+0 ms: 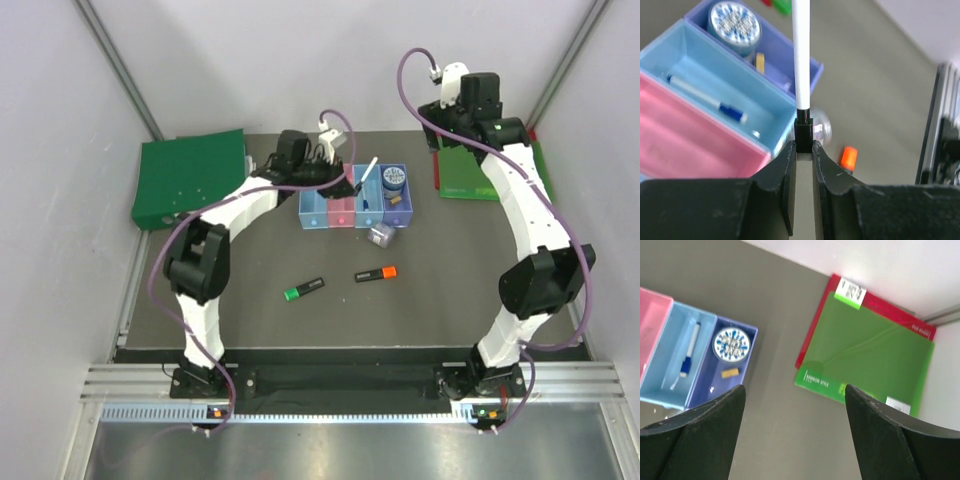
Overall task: Sort the stationery into containers
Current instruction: Place the pen in the storage box.
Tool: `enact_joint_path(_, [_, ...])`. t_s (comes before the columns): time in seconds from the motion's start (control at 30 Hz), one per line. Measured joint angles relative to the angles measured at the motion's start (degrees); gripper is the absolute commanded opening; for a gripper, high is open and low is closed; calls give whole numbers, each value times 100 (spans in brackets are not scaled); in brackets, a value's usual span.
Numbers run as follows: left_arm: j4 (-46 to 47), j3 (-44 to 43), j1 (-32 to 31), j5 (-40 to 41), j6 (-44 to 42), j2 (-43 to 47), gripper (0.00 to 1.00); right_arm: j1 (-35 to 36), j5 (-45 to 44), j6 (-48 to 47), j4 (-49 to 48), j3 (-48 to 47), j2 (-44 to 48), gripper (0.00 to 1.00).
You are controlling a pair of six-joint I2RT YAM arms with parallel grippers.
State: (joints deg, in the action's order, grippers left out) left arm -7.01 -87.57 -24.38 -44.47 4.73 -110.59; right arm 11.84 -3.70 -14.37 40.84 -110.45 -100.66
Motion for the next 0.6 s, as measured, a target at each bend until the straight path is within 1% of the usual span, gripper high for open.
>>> enact_joint_path(0.1, [413, -645, -101, 142, 785, -608, 0, -48, -24, 4, -9, 369, 219, 80])
enact_joint_path(0.23, [769, -1316, -127, 428, 1445, -1272, 0, -66, -28, 7, 9, 793, 422, 80])
enact_joint_path(0.43, [844, -1390, -133, 883, 1947, -1696, 0, -149, -22, 11, 31, 994, 647, 80])
enact_joint_path(0.6, [914, -1027, -181, 1102, 2116, -1716, 0, -267, -9, 26, 15, 997, 787, 80])
